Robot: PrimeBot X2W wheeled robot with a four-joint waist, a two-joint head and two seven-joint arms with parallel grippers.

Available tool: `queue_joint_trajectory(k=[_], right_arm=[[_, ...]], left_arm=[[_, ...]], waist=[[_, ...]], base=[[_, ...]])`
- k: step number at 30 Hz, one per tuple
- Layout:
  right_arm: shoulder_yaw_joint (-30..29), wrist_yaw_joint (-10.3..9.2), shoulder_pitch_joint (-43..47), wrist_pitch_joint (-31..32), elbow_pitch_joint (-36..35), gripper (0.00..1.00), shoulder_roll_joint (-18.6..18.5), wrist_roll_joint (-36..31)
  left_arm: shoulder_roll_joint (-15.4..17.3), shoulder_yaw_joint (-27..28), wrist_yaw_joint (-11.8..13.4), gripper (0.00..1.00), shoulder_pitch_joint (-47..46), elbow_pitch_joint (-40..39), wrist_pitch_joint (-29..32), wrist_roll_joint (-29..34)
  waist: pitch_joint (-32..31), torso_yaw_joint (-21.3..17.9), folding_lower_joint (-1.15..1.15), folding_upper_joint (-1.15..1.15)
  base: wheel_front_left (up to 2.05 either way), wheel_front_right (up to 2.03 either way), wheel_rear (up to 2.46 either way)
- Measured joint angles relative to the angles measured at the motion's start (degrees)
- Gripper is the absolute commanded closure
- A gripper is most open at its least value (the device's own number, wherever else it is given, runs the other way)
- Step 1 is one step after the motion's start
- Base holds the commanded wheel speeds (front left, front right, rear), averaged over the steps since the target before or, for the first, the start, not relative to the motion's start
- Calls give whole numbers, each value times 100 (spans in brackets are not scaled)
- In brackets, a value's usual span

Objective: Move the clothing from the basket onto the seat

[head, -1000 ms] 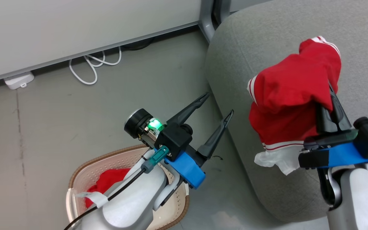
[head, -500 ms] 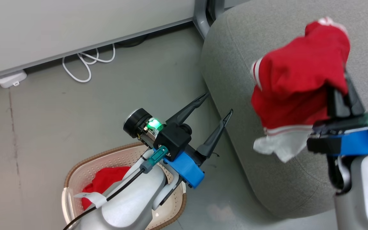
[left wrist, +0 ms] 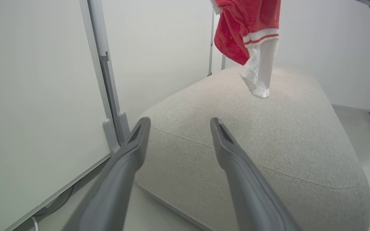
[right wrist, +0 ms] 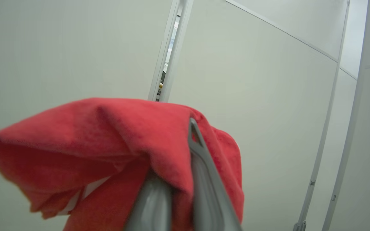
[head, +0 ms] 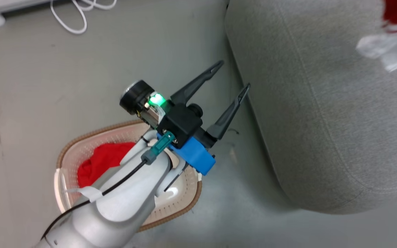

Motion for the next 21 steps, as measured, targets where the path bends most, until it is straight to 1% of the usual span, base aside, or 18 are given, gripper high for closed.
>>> queue_joint_trajectory(k=[5, 11, 13, 17, 21], right_arm=[[-359, 0, -619, 0, 179, 100, -436, 24], [-711, 1, -1050, 0, 739, 100, -720, 57], [-787, 0, -1146, 1, 1039, 100, -788, 57], [-753, 1, -1209, 1, 1729, 100, -942, -5], [-882, 1, -1262, 0, 2356, 100, -998, -44]], left_arm=[[140, 32, -4, 0, -318, -111, 92, 100], [211, 36, -1, 0, -572, -214, 153, 216], [231, 34, 1, 0, -633, -242, 162, 219], [253, 16, 0, 0, -691, -263, 178, 235], [249, -4, 2, 0, -731, -280, 186, 243]], waist=[[597, 67, 0, 0], [1242, 139, 1, 0], [1409, 159, 1, 0], [1652, 197, 0, 0], [1785, 255, 0, 0]], base=[[0, 0, 0], [0, 0, 0], [0, 0, 0], [0, 0, 0], [0, 0, 0]])
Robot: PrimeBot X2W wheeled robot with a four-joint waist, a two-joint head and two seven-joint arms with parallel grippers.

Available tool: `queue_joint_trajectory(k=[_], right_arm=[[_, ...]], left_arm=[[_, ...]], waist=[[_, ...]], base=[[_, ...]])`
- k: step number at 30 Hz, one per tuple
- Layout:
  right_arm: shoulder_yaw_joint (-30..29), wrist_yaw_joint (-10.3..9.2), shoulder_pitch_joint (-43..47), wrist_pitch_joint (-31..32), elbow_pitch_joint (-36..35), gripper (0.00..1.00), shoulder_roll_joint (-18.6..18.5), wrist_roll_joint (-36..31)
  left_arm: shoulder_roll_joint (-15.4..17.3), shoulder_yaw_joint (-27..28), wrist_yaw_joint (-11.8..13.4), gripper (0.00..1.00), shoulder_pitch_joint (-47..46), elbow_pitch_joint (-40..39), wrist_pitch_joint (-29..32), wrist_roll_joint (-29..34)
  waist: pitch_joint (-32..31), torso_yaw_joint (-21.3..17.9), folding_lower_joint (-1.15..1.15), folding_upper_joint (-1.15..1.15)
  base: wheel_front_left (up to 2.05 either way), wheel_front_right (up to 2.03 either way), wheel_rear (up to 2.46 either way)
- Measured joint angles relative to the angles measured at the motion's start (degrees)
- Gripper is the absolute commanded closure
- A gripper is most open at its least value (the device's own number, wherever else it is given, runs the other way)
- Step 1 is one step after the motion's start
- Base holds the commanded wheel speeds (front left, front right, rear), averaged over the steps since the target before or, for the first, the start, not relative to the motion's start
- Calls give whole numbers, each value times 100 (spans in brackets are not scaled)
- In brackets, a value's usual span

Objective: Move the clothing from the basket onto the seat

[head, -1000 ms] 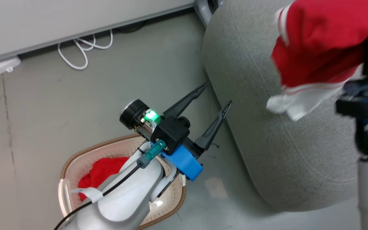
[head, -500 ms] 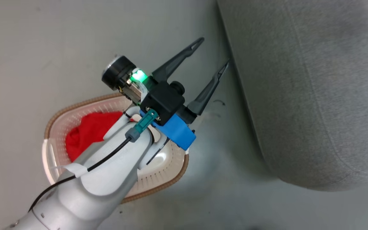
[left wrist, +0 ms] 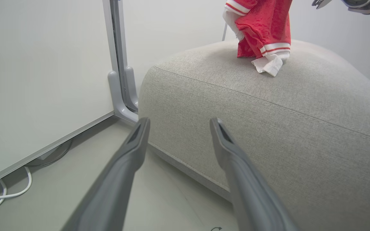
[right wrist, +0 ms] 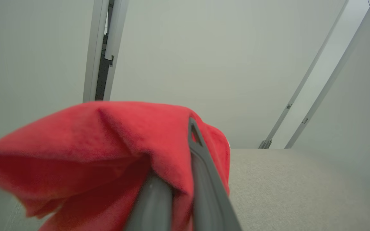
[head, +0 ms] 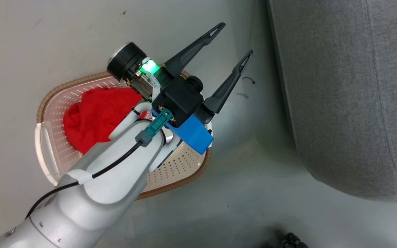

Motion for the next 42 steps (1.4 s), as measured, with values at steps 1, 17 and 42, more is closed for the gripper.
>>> queue_joint_trajectory(k=[1, 17, 42], right_arm=[[-44, -1, 2, 0, 136, 100, 1, -2], [-298, 0, 546, 0, 1154, 0, 493, 41], [758, 0, 3300, -1, -942, 0, 1351, 127]], left_arm=[[1, -3, 2, 0, -1, 0, -1, 0], [43, -36, 34, 0, 3, 152, -89, -82], [-68, 1327, 505, 0, 2318, -168, -272, -324]], waist=[[18, 13, 0, 0], [-214, -18, 0, 0], [-2504, 400, -2, 0]], base=[[0, 0, 0], [0, 0, 0], [0, 0, 0]])
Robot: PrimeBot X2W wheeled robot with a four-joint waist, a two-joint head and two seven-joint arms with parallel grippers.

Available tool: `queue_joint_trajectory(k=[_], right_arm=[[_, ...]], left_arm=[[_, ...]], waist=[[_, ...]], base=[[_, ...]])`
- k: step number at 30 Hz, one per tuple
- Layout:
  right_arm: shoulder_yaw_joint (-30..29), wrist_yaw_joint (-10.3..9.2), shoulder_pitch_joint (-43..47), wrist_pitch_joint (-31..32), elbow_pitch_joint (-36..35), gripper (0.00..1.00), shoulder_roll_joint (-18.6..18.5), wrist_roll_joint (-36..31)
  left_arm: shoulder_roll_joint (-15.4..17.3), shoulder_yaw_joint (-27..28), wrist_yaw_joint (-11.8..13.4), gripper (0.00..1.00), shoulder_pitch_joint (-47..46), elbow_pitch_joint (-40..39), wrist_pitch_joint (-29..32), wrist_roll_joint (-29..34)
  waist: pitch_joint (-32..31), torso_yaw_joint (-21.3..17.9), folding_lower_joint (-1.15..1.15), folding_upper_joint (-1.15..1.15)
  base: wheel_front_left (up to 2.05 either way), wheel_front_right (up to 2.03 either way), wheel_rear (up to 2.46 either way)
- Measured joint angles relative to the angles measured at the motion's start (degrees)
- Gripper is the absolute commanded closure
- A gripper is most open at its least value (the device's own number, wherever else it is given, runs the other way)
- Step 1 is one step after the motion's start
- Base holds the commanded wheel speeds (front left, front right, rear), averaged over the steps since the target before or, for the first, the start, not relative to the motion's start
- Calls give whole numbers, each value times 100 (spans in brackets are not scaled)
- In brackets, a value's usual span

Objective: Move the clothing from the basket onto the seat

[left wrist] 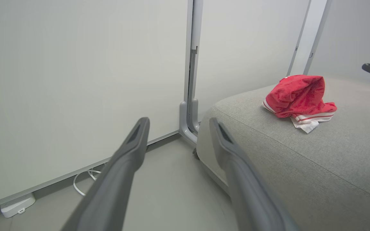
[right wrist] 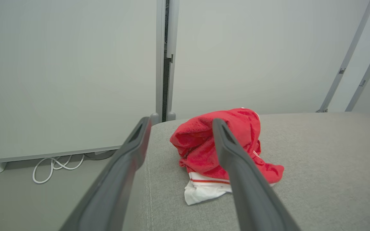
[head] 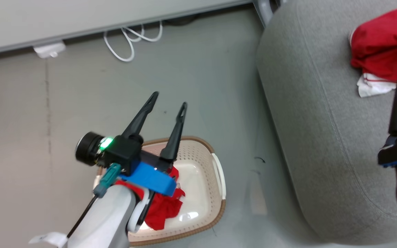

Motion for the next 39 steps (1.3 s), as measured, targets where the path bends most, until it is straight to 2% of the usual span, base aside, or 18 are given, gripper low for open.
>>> queue_joint_trajectory(k=[14, 20, 39], right_arm=[[1114, 0, 600, 1, -798, 0, 369, 124], [1267, -1, 800, 1, -994, 0, 444, 74], [1292, -1, 1790, 1, -1339, 0, 673, -87]], left_arm=[[-267, 1559, -176, 0, 1165, -407, 0, 375], [-414, 2053, -320, 0, 1528, -428, 0, 565], [-764, 2710, -668, 0, 2031, -443, 0, 1015]], waist=[[-803, 774, 0, 0], [-1065, 933, 0, 0], [-1455, 974, 1, 0]], base=[[0, 0, 0], [0, 0, 0], [0, 0, 0]])
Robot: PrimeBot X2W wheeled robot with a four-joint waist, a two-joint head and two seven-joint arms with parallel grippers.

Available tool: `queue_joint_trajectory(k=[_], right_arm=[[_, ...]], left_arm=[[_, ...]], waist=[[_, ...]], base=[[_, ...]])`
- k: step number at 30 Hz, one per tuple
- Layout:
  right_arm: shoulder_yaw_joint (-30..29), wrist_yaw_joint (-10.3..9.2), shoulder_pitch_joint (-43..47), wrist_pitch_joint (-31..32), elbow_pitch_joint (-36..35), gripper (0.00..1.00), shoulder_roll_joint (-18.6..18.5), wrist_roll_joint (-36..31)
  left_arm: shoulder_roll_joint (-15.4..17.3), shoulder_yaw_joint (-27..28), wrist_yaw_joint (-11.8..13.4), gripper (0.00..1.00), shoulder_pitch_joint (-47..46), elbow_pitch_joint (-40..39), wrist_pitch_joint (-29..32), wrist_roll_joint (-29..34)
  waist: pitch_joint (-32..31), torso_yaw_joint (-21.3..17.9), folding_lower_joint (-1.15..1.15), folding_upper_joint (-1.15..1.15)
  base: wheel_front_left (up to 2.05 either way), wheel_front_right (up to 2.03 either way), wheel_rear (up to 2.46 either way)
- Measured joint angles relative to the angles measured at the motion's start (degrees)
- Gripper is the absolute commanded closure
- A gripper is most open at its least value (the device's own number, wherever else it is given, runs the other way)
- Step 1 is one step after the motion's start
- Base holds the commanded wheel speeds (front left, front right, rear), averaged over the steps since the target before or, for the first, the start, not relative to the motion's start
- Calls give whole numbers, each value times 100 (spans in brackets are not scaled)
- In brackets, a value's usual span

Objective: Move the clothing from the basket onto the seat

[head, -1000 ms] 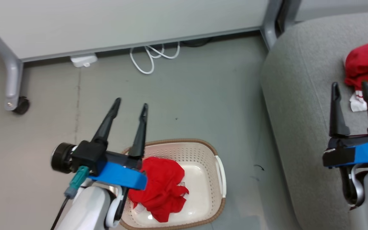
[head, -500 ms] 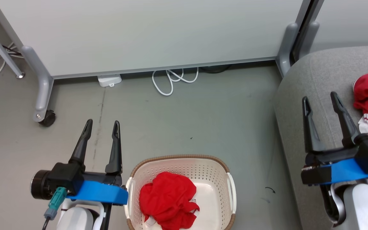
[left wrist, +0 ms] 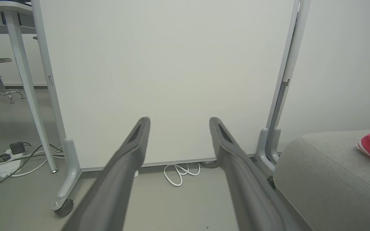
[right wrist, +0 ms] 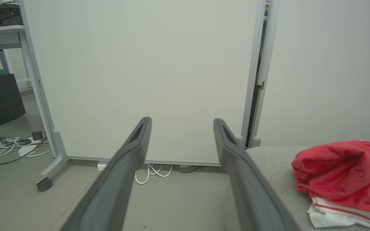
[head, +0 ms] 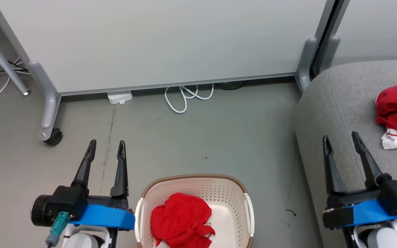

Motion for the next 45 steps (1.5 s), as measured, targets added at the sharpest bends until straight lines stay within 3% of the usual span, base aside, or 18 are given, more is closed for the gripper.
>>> queue_joint_trajectory(k=[30, 39, 45], right_arm=[[64, 0, 199, 0, 80, 0, 37, 168], [125, 0, 38, 0, 35, 0, 41, 149], [208, 0, -313, 0, -66, 0, 42, 122]], left_arm=[[-149, 218, -171, 0, 140, 140, 0, 233], [85, -431, -225, 0, -647, 704, 0, 333], [485, -1338, -244, 0, -1440, 1430, 0, 142]], waist=[[-194, -59, 1, 0], [31, -107, 1, 0], [393, -229, 1, 0]], base=[[0, 0, 0], [0, 0, 0], [0, 0, 0]])
